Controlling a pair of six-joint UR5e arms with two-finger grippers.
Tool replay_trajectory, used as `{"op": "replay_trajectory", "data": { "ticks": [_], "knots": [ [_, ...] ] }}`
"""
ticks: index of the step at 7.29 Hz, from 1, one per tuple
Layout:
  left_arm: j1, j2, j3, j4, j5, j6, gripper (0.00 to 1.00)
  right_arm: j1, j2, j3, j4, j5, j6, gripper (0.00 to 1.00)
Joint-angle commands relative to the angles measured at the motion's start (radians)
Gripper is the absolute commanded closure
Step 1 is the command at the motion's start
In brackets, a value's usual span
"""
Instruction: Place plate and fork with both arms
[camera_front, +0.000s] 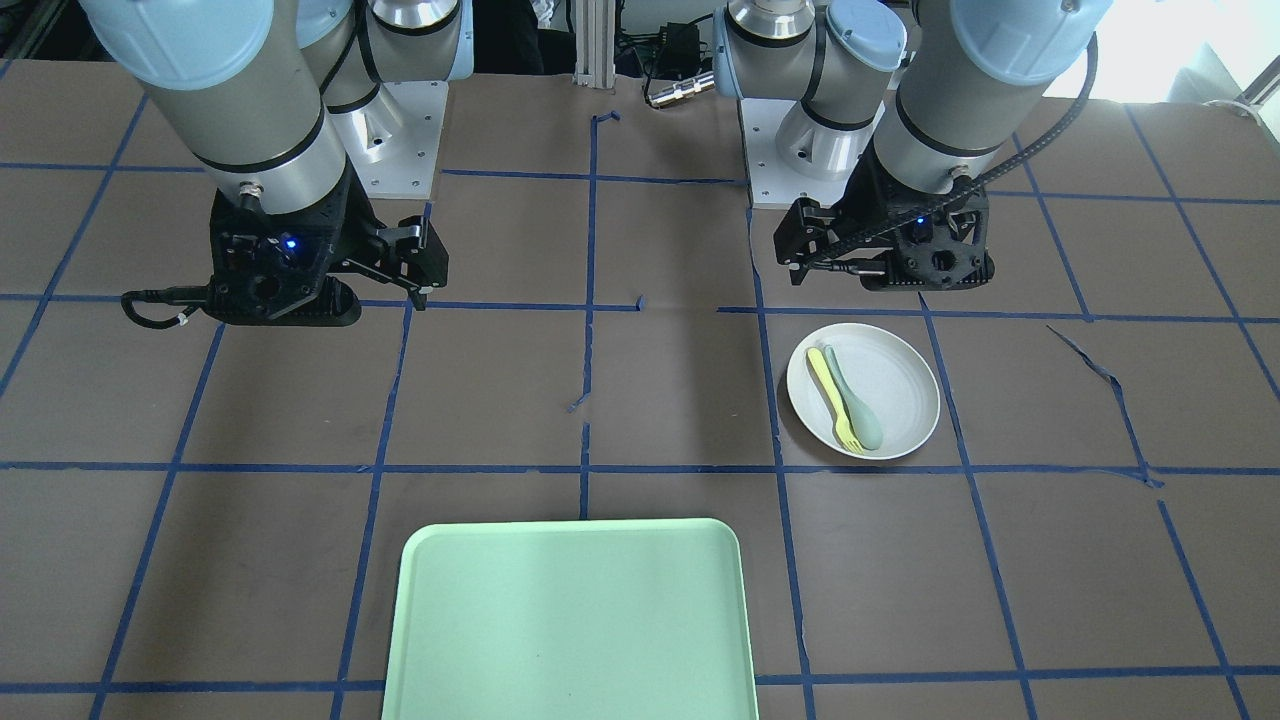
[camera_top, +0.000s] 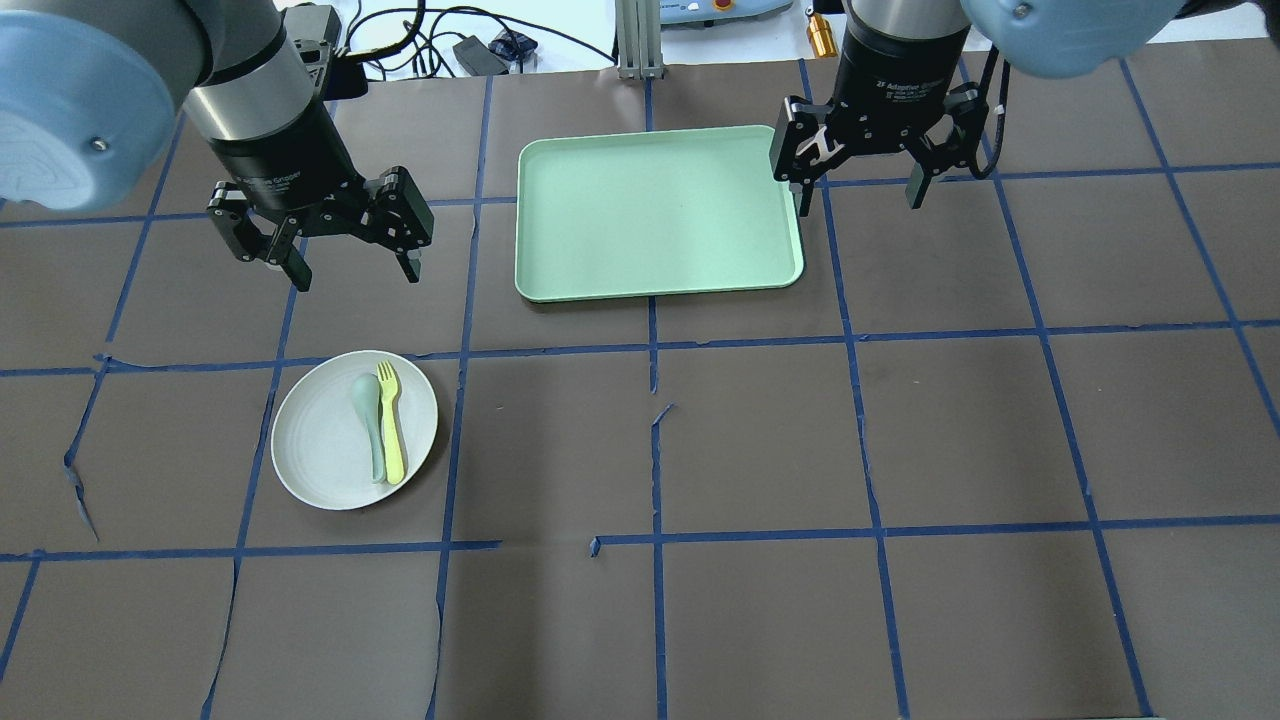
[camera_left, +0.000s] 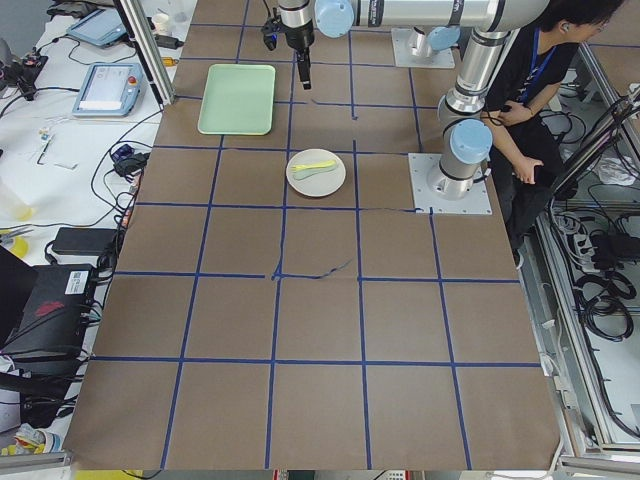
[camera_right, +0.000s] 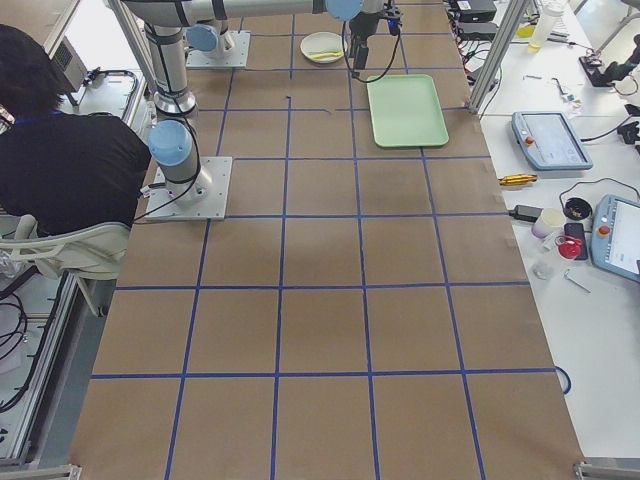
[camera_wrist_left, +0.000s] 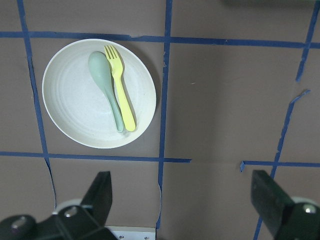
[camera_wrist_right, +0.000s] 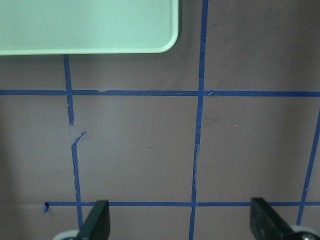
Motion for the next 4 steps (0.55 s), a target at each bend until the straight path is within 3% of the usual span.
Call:
{"op": "replay_trajectory", "data": {
  "ticks": [1,4],
  "knots": [
    [-0.002,0.002,-0.002,0.001,0.003,-0.004,0.0,-0.002,0.001,0.005,-0.006,-0.005,-0.001,0.0],
    [0.004,0.001,-0.001,0.008,-0.001,-0.004,0.0,0.001,-0.001,0.002,-0.005,-0.002,0.001,0.0]
  ]
}}
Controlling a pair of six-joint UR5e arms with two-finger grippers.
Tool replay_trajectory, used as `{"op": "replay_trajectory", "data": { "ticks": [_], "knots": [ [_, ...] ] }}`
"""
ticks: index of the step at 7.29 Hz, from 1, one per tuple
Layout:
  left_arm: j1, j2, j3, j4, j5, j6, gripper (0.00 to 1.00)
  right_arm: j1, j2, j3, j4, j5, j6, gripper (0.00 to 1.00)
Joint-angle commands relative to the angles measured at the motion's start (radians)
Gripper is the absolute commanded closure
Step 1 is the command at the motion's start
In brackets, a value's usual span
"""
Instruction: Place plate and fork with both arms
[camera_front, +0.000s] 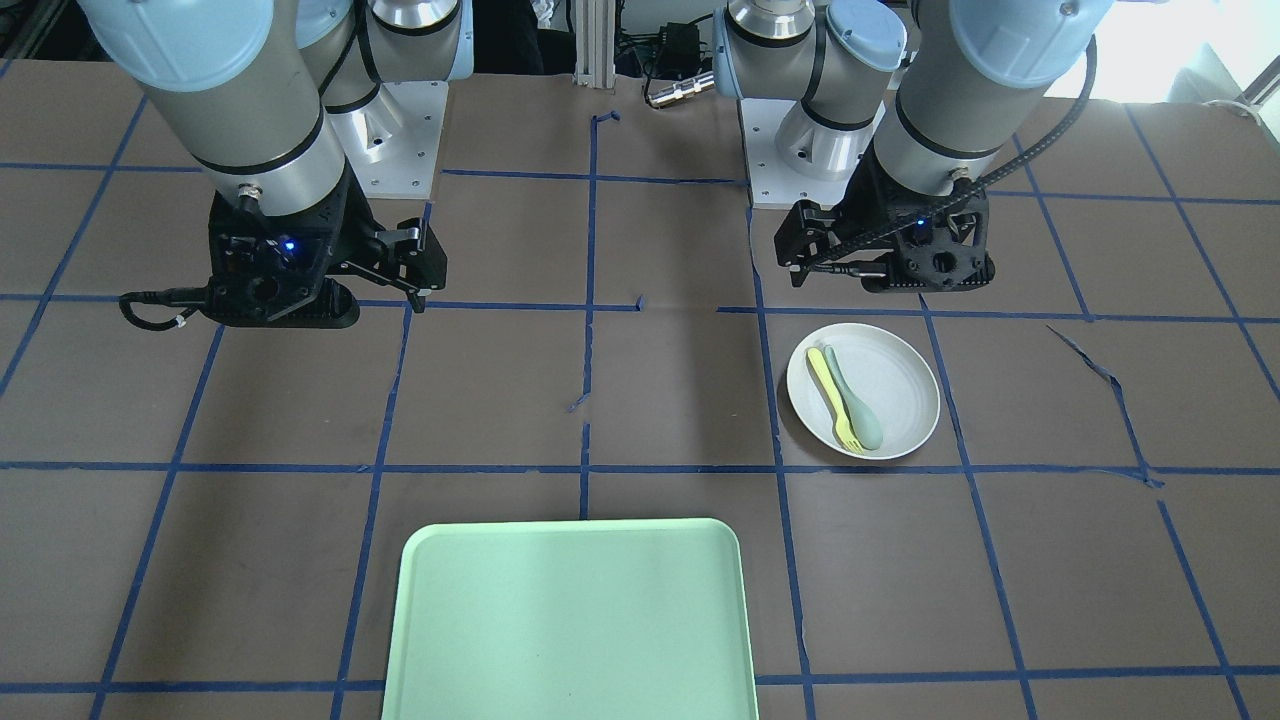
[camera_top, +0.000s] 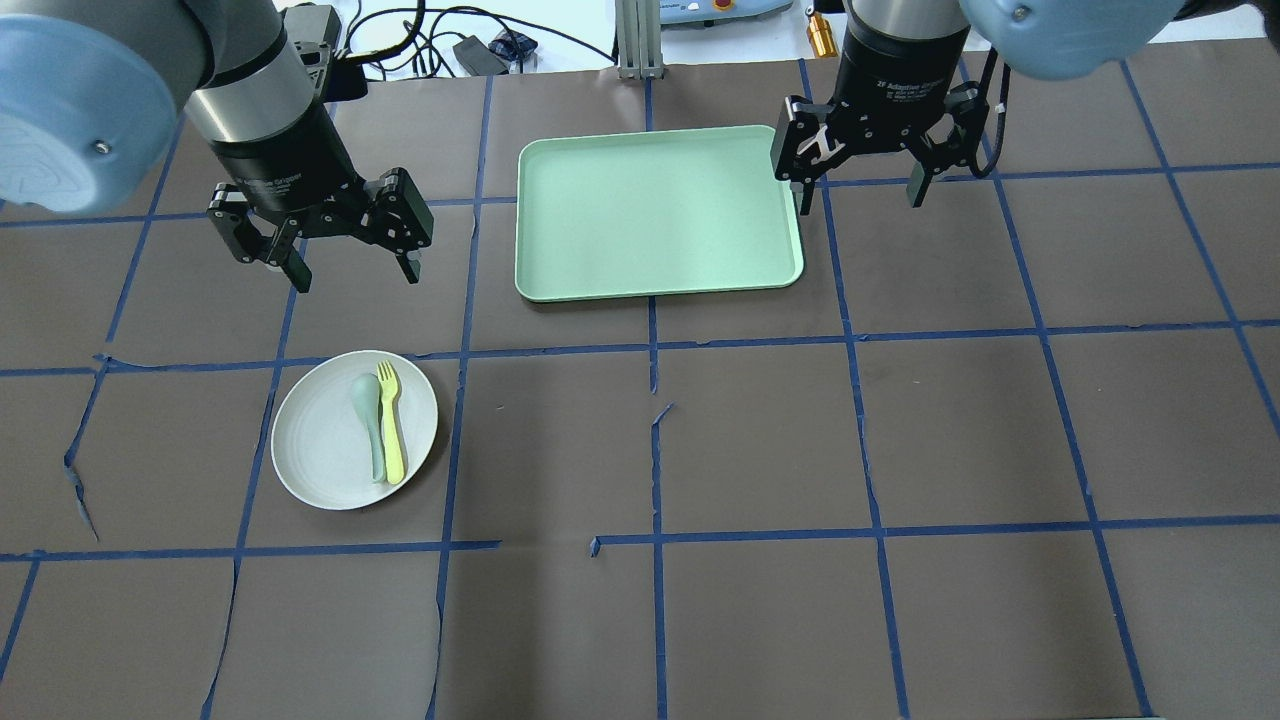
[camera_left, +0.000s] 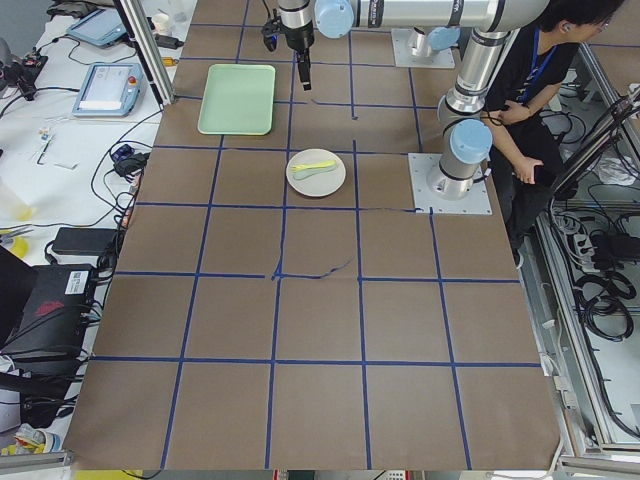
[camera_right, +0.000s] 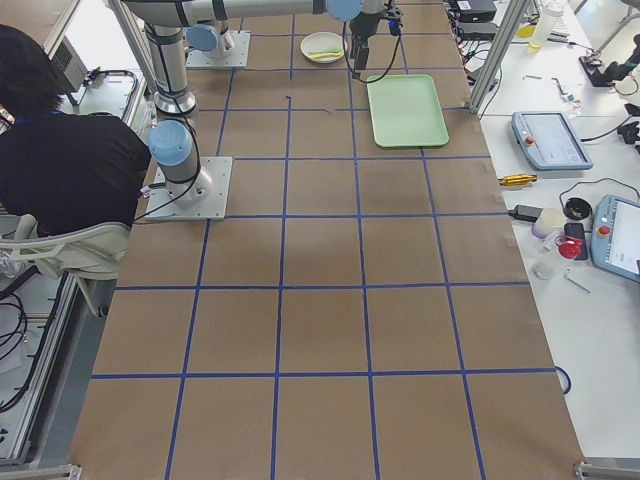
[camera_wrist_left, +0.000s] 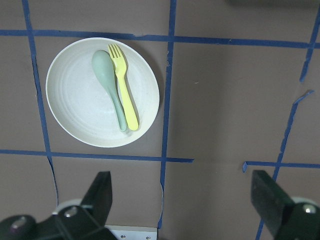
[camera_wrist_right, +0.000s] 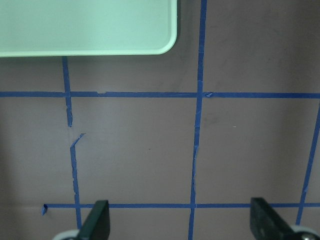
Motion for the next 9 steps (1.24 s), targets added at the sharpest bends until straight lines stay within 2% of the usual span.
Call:
{"op": "replay_trajectory", "data": {
  "ticks": [1,7,8,9],
  "knots": [
    [-0.003,0.002,0.003,0.002,-0.014,-0.014,0.0,0.001,-0.001,-0.005,0.001,0.001,0.0,0.0],
    [-0.002,0.012,-0.006,0.002,-0.002,-0.013,0.0,0.003,-0.001,-0.01,0.0,0.002,0.0,0.0],
    [0.021,0.013,-0.015,0.01,-0.002,0.011,0.0,0.003,0.001,-0.002,-0.003,-0.001,-0.001,0.0],
    [0.115,0.012,-0.021,0.019,-0.002,0.1,0.0,0.003,0.001,0.001,-0.006,-0.005,-0.001,0.0]
  ]
}}
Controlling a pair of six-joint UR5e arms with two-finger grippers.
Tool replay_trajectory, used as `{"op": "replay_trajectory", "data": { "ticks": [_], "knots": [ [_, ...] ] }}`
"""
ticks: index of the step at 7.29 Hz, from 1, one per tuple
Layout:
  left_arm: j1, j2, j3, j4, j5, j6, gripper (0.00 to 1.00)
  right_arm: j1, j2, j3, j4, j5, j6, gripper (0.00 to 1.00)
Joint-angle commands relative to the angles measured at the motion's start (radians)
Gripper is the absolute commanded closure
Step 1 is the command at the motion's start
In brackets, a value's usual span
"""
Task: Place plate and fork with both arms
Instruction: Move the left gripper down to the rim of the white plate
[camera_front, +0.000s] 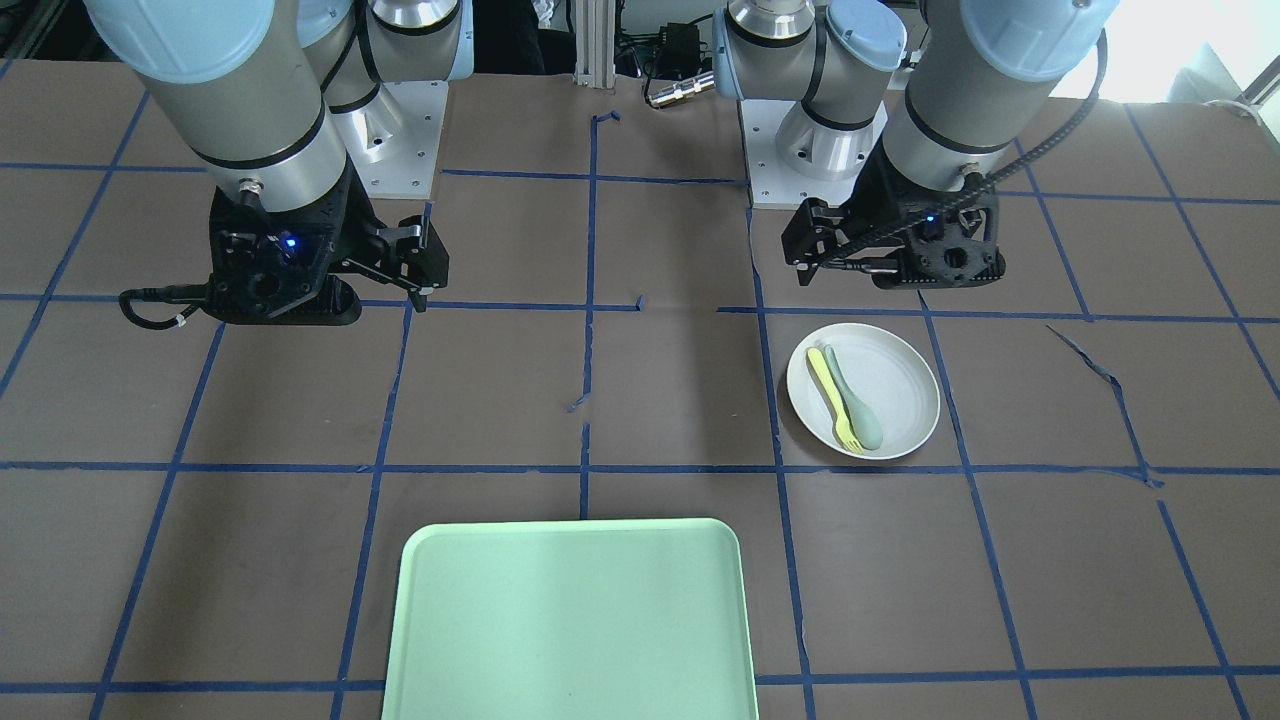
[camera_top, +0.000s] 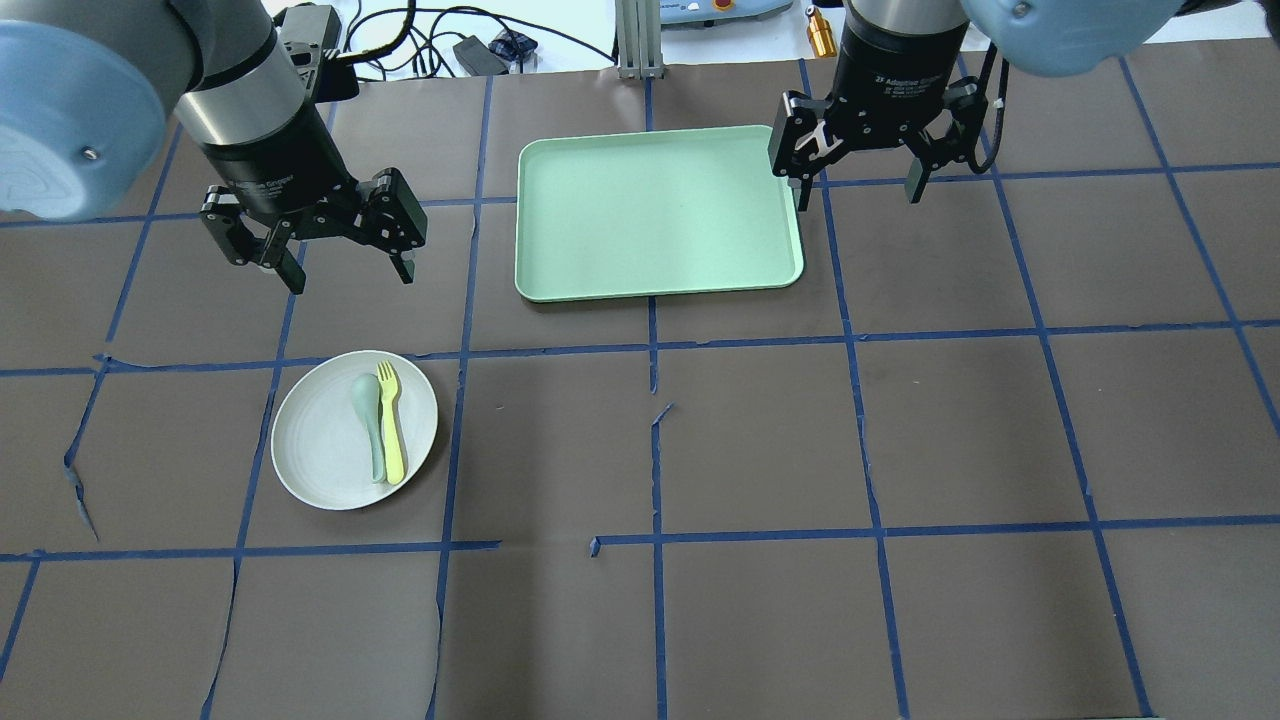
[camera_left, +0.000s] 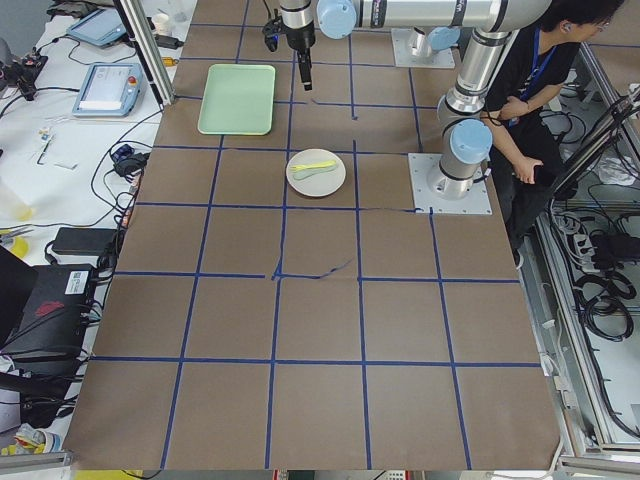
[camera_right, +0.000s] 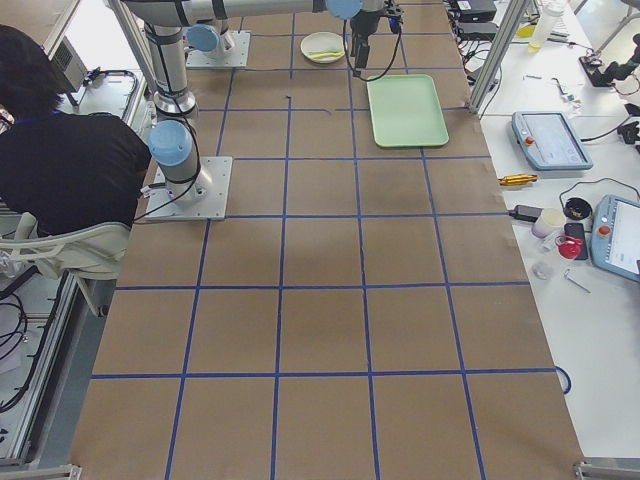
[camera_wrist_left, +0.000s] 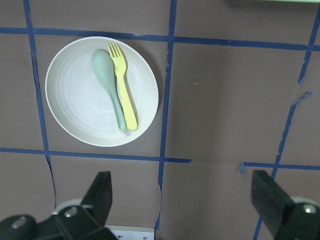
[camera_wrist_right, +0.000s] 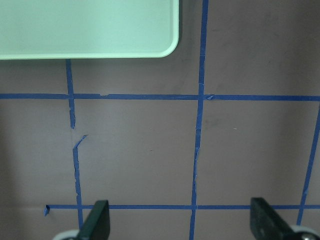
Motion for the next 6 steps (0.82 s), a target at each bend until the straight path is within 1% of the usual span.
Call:
{"op": "replay_trajectory", "data": {
  "ticks": [1,2,4,5,6],
  "knots": [
    [0.197,0.0,-0.05,0.011,-0.011,0.177,0.0,0.0,0.002,0.005,-0.003,-0.001,-0.001,0.0],
    [0.292,-0.025,-0.12,0.114,-0.011,0.251,0.02,0.0,0.008,0.006,-0.005,0.0,-0.002,0.0],
    [0.42,-0.066,-0.312,0.367,-0.015,0.404,0.0,0.0,0.011,0.008,-0.013,-0.006,-0.016,0.0],
    [0.437,-0.1,-0.389,0.467,-0.044,0.434,0.0,0.0,0.014,0.009,-0.013,-0.01,-0.016,0.0],
    [0.442,-0.124,-0.42,0.482,-0.075,0.437,0.0,0.0,0.014,0.009,-0.013,-0.01,-0.016,0.0]
  ]
}}
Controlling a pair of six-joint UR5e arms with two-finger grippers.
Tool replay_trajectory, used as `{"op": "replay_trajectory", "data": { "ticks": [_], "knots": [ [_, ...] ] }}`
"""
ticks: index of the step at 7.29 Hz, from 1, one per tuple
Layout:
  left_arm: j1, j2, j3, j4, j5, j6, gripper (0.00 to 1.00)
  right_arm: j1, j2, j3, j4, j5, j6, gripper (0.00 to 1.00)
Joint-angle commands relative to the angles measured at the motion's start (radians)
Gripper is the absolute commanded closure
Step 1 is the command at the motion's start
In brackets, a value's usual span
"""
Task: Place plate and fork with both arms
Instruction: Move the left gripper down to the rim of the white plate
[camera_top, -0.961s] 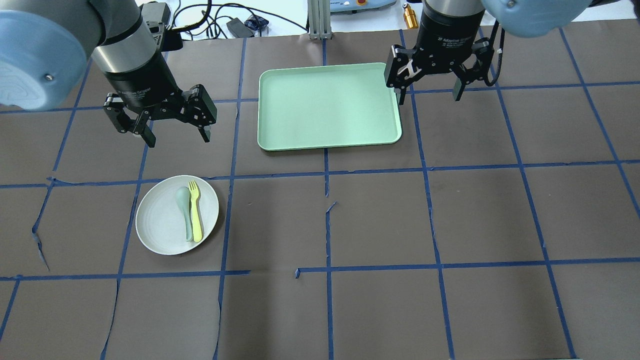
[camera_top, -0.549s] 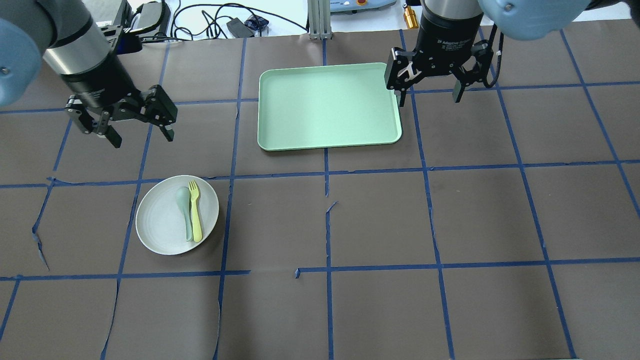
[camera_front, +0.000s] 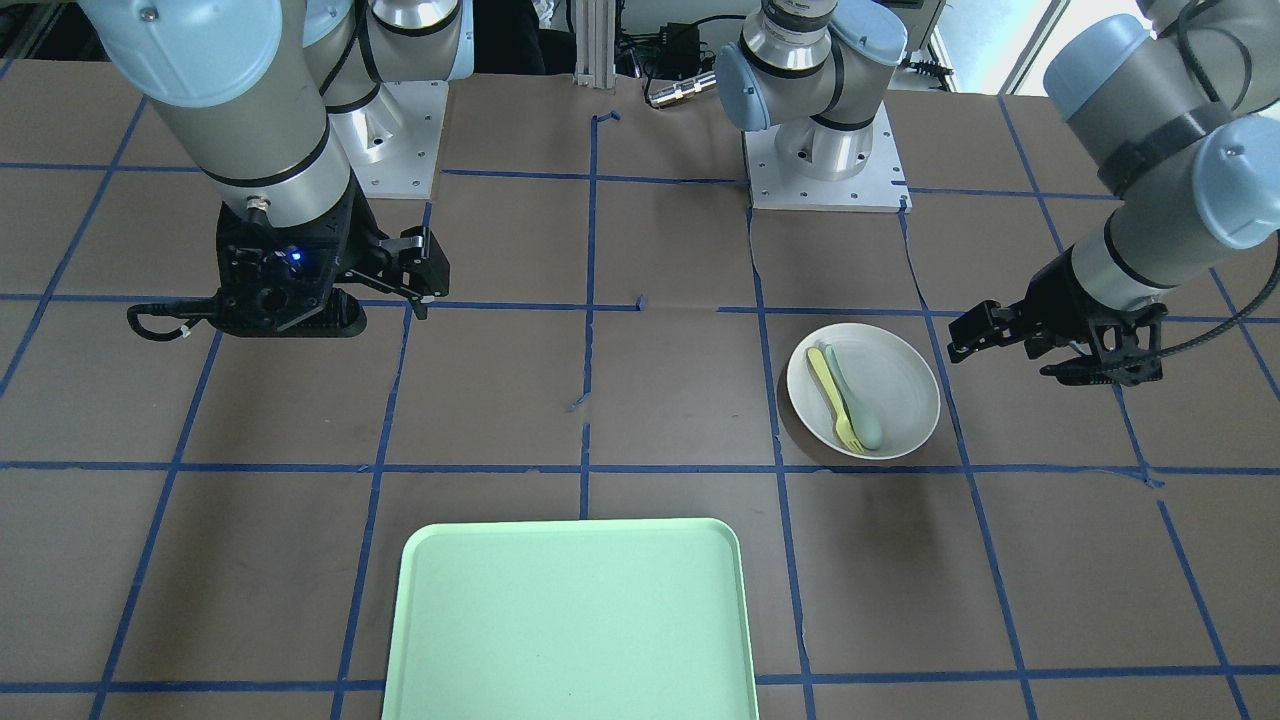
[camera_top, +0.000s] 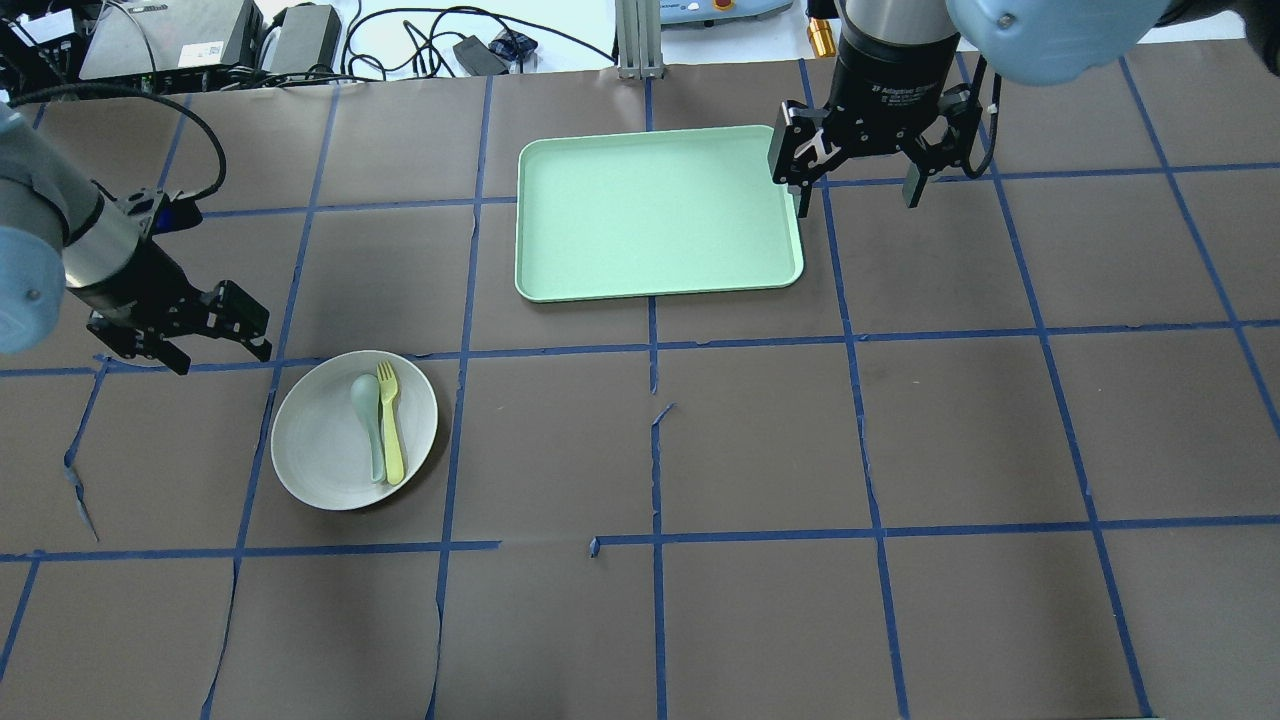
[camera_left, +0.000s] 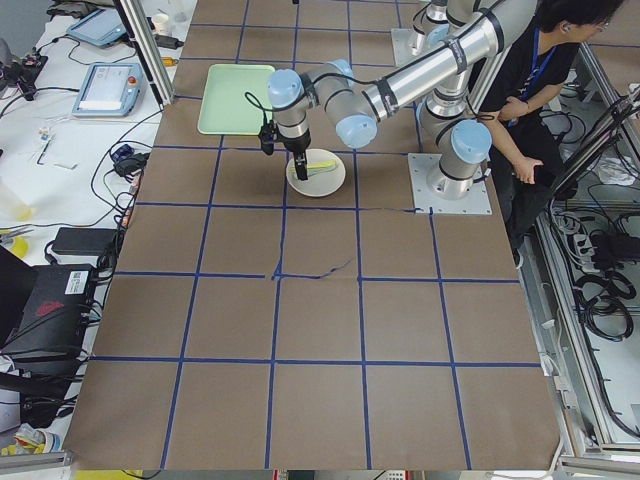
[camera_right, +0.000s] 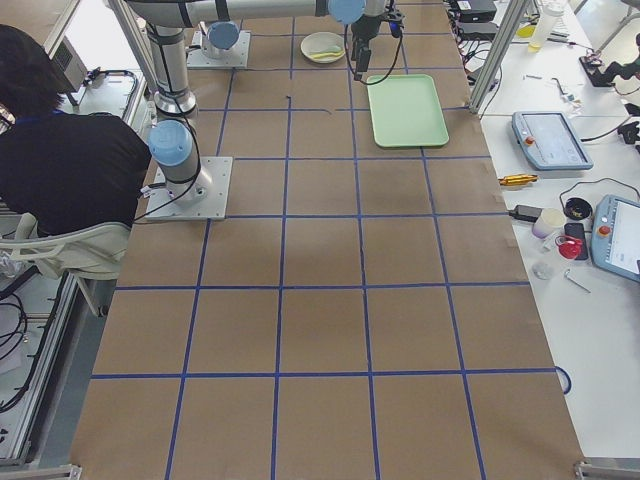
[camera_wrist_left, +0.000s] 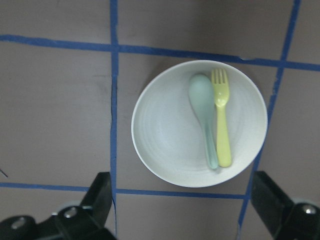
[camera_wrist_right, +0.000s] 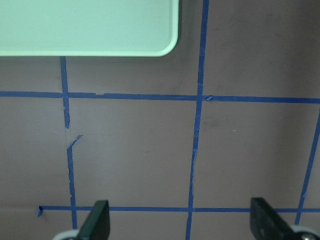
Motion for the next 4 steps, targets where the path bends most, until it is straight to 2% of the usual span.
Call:
{"op": "replay_trajectory", "data": {
  "ticks": [1,2,4],
  "knots": [
    [0.021,-0.07,-0.074,0.067,-0.034,0.035,0.0,0.0,0.003,0.004,-0.001,-0.002,-0.001,0.0],
    [0.024,-0.101,-0.079,0.067,-0.028,0.076,0.02,0.0,0.004,0.008,-0.001,-0.002,-0.001,0.0],
    [0.024,-0.148,-0.082,0.069,-0.028,0.097,0.14,0.0,0.004,0.014,-0.001,-0.004,-0.001,0.0]
  ]
}}
